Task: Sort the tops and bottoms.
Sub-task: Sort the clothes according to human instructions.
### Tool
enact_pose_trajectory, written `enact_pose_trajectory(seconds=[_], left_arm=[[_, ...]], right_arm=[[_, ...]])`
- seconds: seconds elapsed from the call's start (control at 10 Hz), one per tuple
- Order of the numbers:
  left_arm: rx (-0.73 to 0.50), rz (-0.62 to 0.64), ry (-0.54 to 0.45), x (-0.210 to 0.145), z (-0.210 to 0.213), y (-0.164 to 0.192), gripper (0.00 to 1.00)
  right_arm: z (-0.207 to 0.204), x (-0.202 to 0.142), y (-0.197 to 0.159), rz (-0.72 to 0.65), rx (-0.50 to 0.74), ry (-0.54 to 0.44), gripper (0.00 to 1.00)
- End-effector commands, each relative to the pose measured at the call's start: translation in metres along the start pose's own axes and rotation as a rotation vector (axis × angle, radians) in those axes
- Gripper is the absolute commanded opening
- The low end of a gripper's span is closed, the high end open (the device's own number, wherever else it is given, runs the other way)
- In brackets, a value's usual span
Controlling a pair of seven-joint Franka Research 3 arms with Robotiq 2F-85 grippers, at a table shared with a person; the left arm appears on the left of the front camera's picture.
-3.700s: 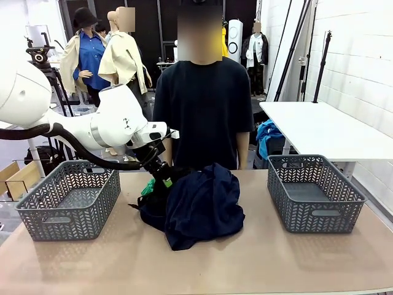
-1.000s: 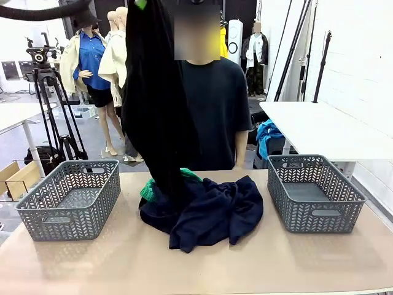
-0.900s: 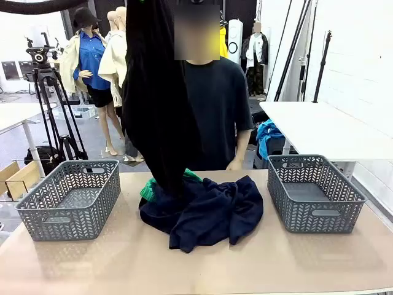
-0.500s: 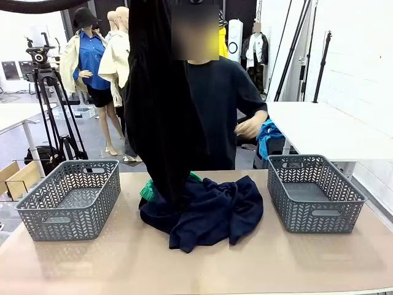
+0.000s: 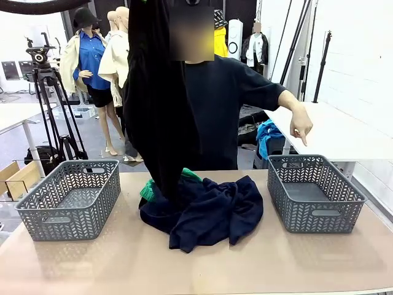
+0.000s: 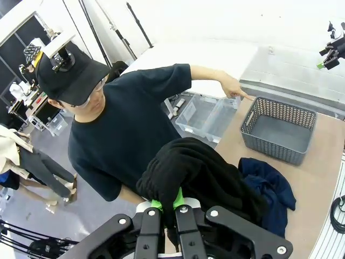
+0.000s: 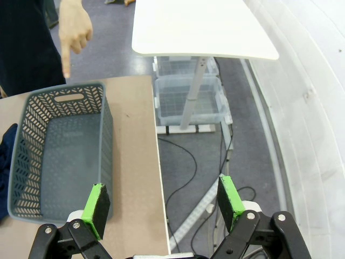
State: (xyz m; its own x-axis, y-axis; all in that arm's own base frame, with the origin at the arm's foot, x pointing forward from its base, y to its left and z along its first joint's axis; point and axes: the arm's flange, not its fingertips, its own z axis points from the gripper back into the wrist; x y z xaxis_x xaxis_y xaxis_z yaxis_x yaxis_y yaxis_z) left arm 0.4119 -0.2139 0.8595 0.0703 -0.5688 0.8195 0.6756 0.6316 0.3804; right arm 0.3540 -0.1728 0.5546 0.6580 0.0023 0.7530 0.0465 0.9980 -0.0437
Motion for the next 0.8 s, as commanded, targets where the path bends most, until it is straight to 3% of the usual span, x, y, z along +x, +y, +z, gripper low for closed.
enact_pose_trajectory(seconds=[0.0, 0.7], left_arm=[[0.006, 0.0, -0.005, 0.0011, 0.0043, 0.001, 0.0], [0.006, 0.0, -0.005, 0.0011, 0.0043, 0.001, 0.0]], right_arm=[[-0.0018, -0.001, -0.0015, -0.005, 0.006, 0.0, 1.0], [-0.0018, -0.001, -0.0015, -0.005, 0.006, 0.0, 1.0]])
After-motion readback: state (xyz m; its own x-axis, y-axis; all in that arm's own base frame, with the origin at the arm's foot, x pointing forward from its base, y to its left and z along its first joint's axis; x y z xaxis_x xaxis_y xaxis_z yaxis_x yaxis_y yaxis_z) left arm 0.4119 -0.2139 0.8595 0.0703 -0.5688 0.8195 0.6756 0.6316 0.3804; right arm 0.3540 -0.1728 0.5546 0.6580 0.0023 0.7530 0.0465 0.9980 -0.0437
